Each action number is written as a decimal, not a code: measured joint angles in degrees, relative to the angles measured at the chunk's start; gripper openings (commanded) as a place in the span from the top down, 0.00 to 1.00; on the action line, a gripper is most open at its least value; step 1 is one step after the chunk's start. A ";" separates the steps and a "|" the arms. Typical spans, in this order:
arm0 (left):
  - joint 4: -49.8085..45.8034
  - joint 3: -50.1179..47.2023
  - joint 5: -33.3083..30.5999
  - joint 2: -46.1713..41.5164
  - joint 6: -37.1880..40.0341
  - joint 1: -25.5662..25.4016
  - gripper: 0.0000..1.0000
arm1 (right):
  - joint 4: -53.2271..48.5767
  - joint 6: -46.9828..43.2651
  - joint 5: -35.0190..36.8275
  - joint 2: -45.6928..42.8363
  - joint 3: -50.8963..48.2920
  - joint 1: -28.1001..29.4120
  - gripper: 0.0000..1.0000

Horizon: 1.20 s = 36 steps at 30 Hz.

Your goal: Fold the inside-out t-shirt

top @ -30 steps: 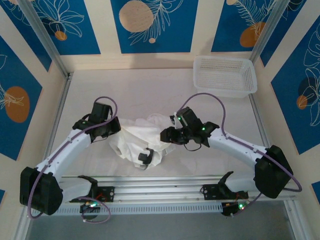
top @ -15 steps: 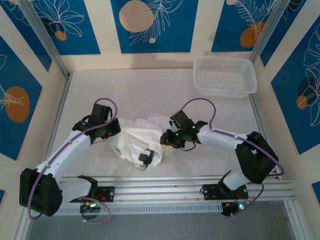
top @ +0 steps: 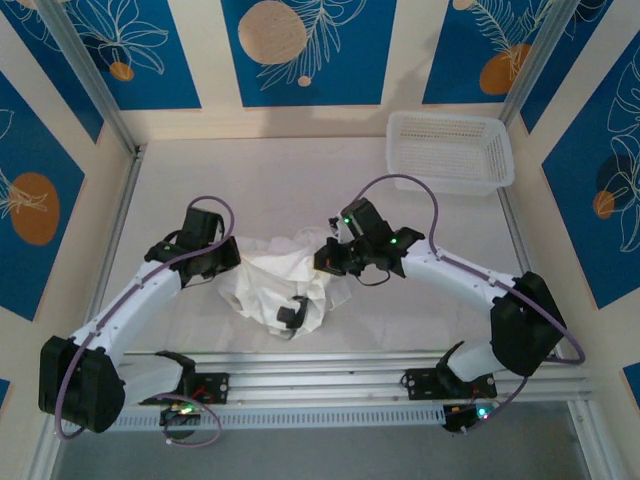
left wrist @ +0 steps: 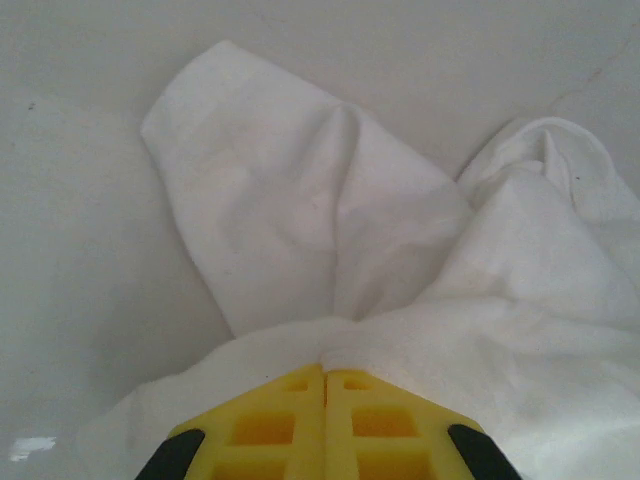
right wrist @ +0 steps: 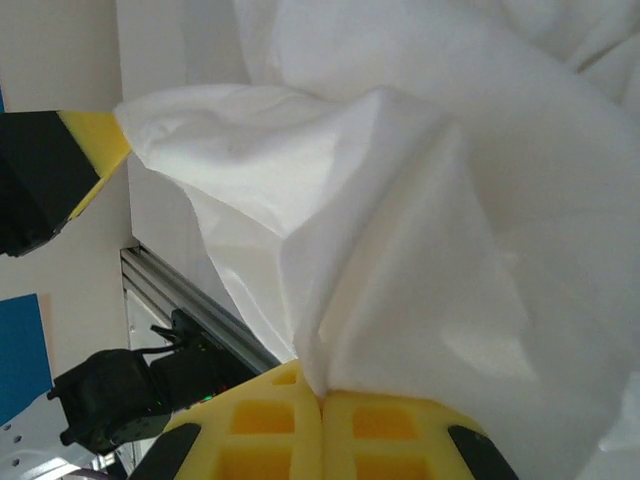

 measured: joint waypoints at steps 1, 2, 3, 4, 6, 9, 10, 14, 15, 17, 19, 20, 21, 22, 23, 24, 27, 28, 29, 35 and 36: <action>-0.22 0.00 -0.15 -0.02 -0.02 0.44 1.00 | -0.72 -0.44 0.02 -0.96 -0.02 -0.76 1.00; -0.42 -0.02 -0.20 -0.02 -0.04 1.01 1.00 | -1.33 -0.81 0.02 -2.08 -0.04 -1.79 1.00; -0.55 -0.07 -0.15 -0.02 -0.04 1.77 1.00 | -1.84 -1.18 0.04 -3.37 -0.07 -3.06 1.00; -0.59 -0.17 -0.09 -0.02 -0.07 2.58 1.00 | -2.05 -1.64 0.04 -4.96 -0.17 -4.59 1.00; -0.61 -0.42 0.70 -0.04 -0.09 3.63 1.00 | -2.12 -2.12 -0.04 -7.67 -0.72 -7.15 1.00; -0.15 -0.44 2.91 -0.04 -0.07 3.82 1.00 | -2.21 -2.86 -0.92 -9.62 -1.60 -9.25 1.00; 0.11 -0.44 3.39 -0.04 -0.07 3.82 1.00 | -2.12 -3.19 -1.40 -9.62 -1.86 -9.29 1.00; 0.48 -0.55 4.37 -0.04 -0.07 3.85 1.00 | -2.10 -3.43 -3.28 -8.83 -2.82 -8.46 1.00; 0.48 -0.59 4.37 -0.04 -0.07 3.85 1.00 | -2.05 -3.54 -3.54 -8.50 -2.84 -8.13 1.00; 0.48 -0.66 4.39 -0.04 -0.04 3.85 1.00 | -1.79 -3.58 -3.98 -7.91 -2.84 -7.48 1.00; 0.48 -0.76 4.37 -0.04 -0.04 3.85 1.00 | -1.64 -3.65 -4.52 -7.45 -2.84 -6.93 1.00; 0.48 -0.83 4.37 -0.04 -0.04 3.85 1.00 | -1.57 -3.80 -4.72 -7.30 -2.84 -6.71 1.00; 0.46 -0.90 4.37 -0.15 -0.04 3.87 1.00 | -1.44 -4.09 -4.81 -7.06 -2.82 -6.32 1.00; 0.46 -1.05 4.37 -0.37 -0.04 3.91 1.00 | -1.29 -4.39 -4.98 -6.80 -2.78 -5.95 1.00; 0.44 -1.14 4.35 -0.61 -0.04 3.93 1.00 | -1.27 -4.74 -5.14 -6.54 -2.67 -5.53 1.00; 0.44 -1.20 4.33 -0.85 -0.04 3.93 1.00 | -1.09 -5.18 -5.35 -6.10 -2.49 -4.85 1.00; 0.44 -1.20 4.33 -1.33 -0.07 3.96 1.00 | -1.03 -6.25 -5.79 -4.72 -1.62 -2.67 1.00; 0.46 -1.20 4.31 -1.40 -0.04 3.96 1.00 | -1.09 -6.43 -5.79 -4.48 -1.53 -2.12 1.00; 0.44 -1.20 4.31 -1.44 -0.07 3.96 1.00 | -1.11 -6.49 -5.75 -4.46 -1.53 -1.99 1.00; 0.61 -1.22 4.83 -1.40 -0.02 3.96 1.00 | -0.63 -8.17 -2.97 -3.63 -0.72 -8.39 1.00; 0.90 -1.20 5.64 -1.16 0.00 3.96 1.00 | -0.63 -9.07 -2.82 -1.97 0.81 -10.08 0.99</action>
